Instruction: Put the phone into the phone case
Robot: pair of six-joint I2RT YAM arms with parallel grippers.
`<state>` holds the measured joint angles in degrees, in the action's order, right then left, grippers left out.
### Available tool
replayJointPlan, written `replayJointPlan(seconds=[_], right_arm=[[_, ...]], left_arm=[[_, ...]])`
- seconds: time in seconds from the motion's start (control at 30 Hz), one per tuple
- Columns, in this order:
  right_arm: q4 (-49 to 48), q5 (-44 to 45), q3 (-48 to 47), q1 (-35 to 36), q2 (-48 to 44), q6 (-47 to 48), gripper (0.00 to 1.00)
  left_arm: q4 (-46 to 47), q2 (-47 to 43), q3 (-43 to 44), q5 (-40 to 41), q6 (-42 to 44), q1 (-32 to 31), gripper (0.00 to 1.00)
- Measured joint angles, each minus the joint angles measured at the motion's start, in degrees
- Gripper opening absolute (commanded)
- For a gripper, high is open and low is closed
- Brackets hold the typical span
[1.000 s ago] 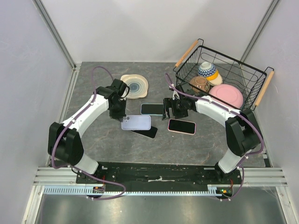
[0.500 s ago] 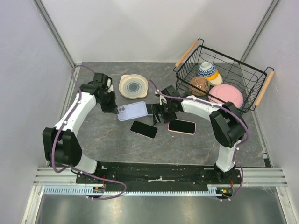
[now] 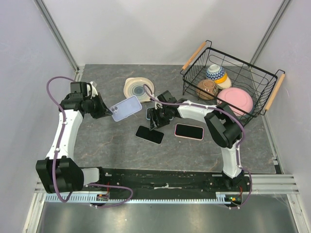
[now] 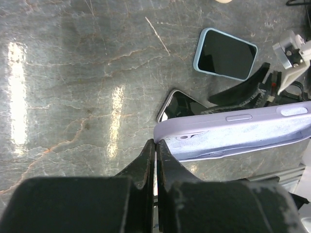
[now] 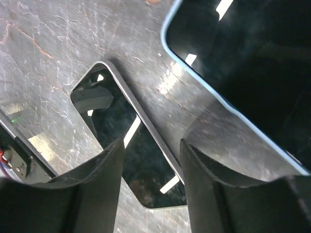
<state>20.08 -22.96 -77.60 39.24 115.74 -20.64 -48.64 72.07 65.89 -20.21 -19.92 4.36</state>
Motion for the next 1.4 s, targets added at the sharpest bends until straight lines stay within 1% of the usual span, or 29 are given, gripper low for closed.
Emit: replayJointPlan(seconds=[0.03,0.07,0.23,0.43,0.7,0.8,0.9,1.0,1.03,1.07,1.17,1.3,1.4], right_arm=[[-0.7,-0.3,-0.5,0.5,0.6,-0.2,0.51],[-1.5,-0.6,-0.9,1.0,1.4,-0.6,0.46],[-3.9,-1.5,-1.6,3.0,3.0,-1.1,0.35],[-5.9,-1.9,0.3,4.8,2.6,-1.2,0.31],[-8.0,-3.1,7.9,6.8,-2.2,-1.7,0.31],[-8.0,-3.1,8.7,7.3,-2.9,-1.6,0.32],[-8.0,-3.1,8.7,7.5,-2.9,-1.6,0.36],[-7.5,-2.4,8.7,7.5,-3.6,-1.7,0.42],[-7.0,-1.9,8.7,7.5,-4.1,-1.6,0.47],[-6.5,-1.4,8.7,7.4,-4.9,-1.7,0.49],[-5.5,-0.6,8.7,6.9,-8.4,-2.2,0.55],[-5.2,-0.7,8.7,4.7,-16.0,-2.8,0.58],[-5.3,-1.6,8.7,1.2,-21.7,-3.7,0.59]], left_arm=[[0.2,0.0,-0.6,-0.5,0.0,0.1,0.02],[0.5,0.0,-1.2,-1.1,0.0,0.2,0.02],[0.8,0.0,-3.0,-2.6,0.0,1.2,0.02],[1.2,-1.2,-3.8,-2.3,-0.2,2.7,0.02],[2.2,-2.4,-4.6,-1.7,-0.8,3.6,0.02],[2.6,-2.3,-4.7,-1.8,-0.9,3.6,0.02],[2.8,-2.3,-4.7,-1.8,-0.9,3.6,0.02],[3.1,-1.7,-4.7,-1.9,-0.9,3.6,0.02],[3.1,-1.3,-4.7,-1.9,-0.9,3.6,0.02],[3.2,-0.9,-4.7,-1.9,-0.8,3.6,0.02],[3.3,0.7,-4.7,-1.8,-0.8,3.6,0.02],[3.4,3.7,-4.7,-1.2,-0.8,3.2,0.02],[3.4,6.4,-4.1,-0.5,-0.7,1.7,0.02]])
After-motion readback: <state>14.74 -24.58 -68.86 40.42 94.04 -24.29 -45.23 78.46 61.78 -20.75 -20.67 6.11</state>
